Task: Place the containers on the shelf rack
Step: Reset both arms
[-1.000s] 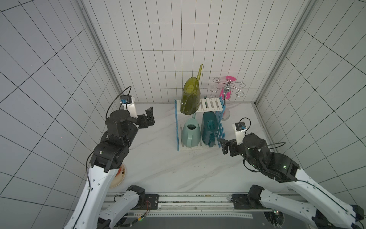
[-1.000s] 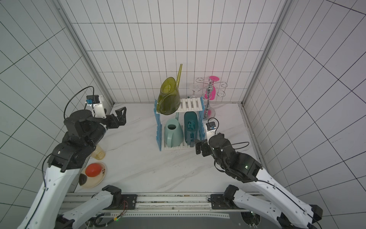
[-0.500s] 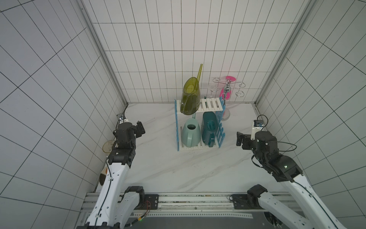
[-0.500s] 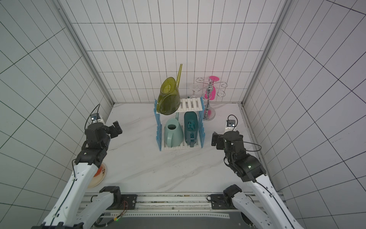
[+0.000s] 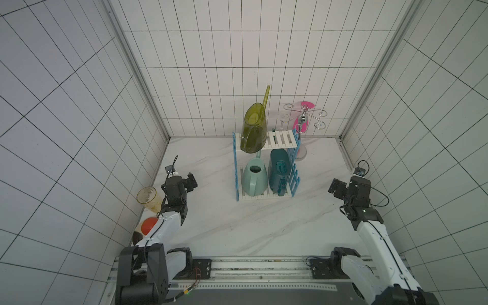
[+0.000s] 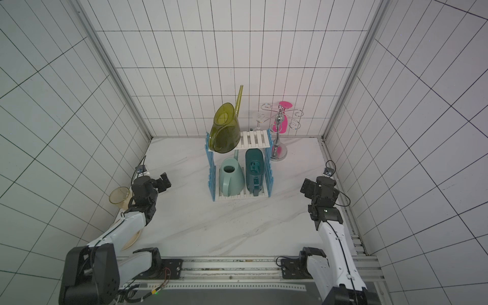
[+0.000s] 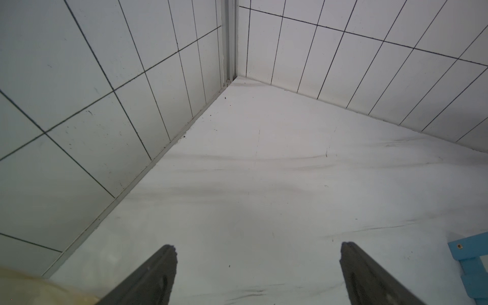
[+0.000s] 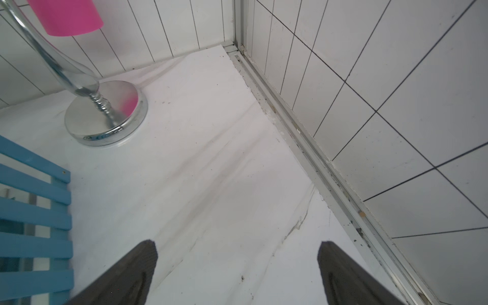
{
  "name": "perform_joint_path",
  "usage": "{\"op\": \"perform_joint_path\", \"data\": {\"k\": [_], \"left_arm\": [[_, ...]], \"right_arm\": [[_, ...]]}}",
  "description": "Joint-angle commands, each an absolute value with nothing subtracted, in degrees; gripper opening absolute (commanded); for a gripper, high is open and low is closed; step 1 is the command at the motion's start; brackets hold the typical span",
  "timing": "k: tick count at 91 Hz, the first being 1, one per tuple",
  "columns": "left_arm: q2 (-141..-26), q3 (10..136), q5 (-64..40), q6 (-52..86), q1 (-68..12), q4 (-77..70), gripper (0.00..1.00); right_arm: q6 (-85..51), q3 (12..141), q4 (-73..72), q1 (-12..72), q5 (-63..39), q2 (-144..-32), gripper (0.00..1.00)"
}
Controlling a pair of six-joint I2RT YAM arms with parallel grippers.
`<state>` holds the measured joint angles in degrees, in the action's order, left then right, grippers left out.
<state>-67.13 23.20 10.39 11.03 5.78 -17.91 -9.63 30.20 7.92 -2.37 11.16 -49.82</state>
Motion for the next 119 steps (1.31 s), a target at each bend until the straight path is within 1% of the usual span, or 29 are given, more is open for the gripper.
{"op": "perform_joint_path", "data": {"k": [1, 9, 18, 36, 48, 62, 80, 96, 119], "left_arm": [[-72.33, 21.88, 6.25, 10.57, 6.06, -35.25, 0.98], [-78.1, 22.09, 4.24, 10.7, 6.17, -39.94, 0.98], [-83.56, 21.37, 2.54, 10.48, 6.15, -46.85, 0.98], [-89.08, 20.65, -4.69, 6.44, 5.66, -53.78, 0.98], [-88.73, 21.41, -5.49, 5.9, 5.49, -51.52, 0.98], [-89.05, 24.66, -8.13, 4.5, 5.26, -45.54, 0.98], [-88.92, 24.32, -6.48, 5.07, 5.1, -46.28, 0.98], [-89.29, 25.77, -0.4, 6.02, 3.89, -43.63, 0.98], [-89.05, 25.82, 1.34, 5.72, 3.12, -43.51, 0.98]], "right_arm": [[-8.46, 25.75, -5.9, -5.13, 8.13, -50.66, 0.99], [-7.89, 21.04, -15.18, -5.45, 6.32, -53.04, 0.99], [-7.14, 17.16, -25.89, -5.45, 5.93, -58.32, 0.99], [-6.44, 17.54, -39.01, -5.33, 3.23, -70.11, 0.99], [-5.42, 19.72, -42.35, -4.99, 1.4, -75.1, 0.99], [-4.76, 21.93, -44.8, -4.55, -0.26, -80.79, 0.99], [-4.06, 22.82, -50.11, -3.69, -0.14, -87.93, 0.99], [-2.78, 24.65, -45.86, -2.1, 1.68, -87.86, 0.99], [-2.07, 25.11, -45.45, -1.19, 2.96, -88.14, 0.99]]}}
